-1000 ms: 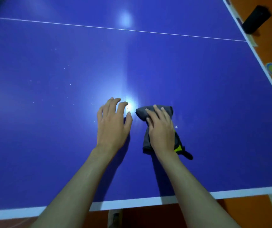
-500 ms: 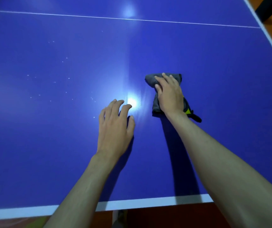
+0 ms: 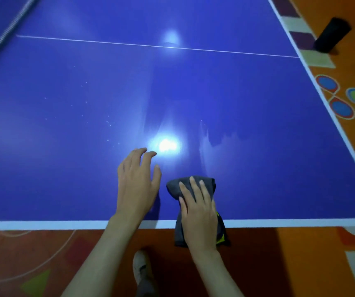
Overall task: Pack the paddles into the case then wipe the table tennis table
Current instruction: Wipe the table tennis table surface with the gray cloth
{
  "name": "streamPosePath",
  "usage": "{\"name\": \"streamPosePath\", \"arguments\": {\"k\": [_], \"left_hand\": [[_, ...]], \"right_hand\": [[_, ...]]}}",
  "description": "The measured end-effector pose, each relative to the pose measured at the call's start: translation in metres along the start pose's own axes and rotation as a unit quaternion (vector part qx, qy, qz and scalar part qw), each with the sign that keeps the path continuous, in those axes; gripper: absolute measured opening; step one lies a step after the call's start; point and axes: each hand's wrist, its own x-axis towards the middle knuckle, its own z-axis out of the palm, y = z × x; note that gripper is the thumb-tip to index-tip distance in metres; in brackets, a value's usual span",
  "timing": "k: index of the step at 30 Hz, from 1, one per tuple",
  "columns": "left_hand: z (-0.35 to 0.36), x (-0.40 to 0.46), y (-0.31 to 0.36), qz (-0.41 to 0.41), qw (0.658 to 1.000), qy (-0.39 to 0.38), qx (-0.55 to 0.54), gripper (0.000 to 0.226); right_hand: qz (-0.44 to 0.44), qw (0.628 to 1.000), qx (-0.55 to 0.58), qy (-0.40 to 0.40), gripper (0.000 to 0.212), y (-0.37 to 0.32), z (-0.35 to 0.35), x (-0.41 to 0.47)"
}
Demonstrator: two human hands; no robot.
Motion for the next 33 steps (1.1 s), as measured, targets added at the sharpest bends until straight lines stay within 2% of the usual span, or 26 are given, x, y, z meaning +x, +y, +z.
{"name": "streamPosePath", "arguments": {"k": [5, 10, 22, 27, 33], "left_hand": [[0.015, 0.001, 0.007, -0.003, 1.000, -0.006, -0.012, 0.029], [0.035, 0.023, 0.011, 0.003, 1.000, 0.000, -0.029, 0.038], [0.060, 0.072, 0.008, 0.004, 0.999, -0.009, -0.039, 0.033], [0.062, 0.070, 0.013, 0.007, 1.000, -0.013, -0.026, 0.034], [0.059, 0.040, 0.034, 0.017, 1.000, -0.007, -0.005, 0.035]], "right_hand": [[0.005, 1.000, -0.015, 0.005, 0.047, 0.009, 0.001, 0.039], [0.028, 0.999, 0.002, 0.020, 0.042, 0.025, 0.012, 0.137], [0.050, 0.997, 0.051, 0.021, 0.039, 0.045, 0.028, 0.322], [0.033, 0.997, 0.067, 0.004, 0.040, 0.047, 0.026, 0.327], [0.017, 0.998, 0.053, 0.016, 0.039, 0.058, 0.016, 0.232]]}}
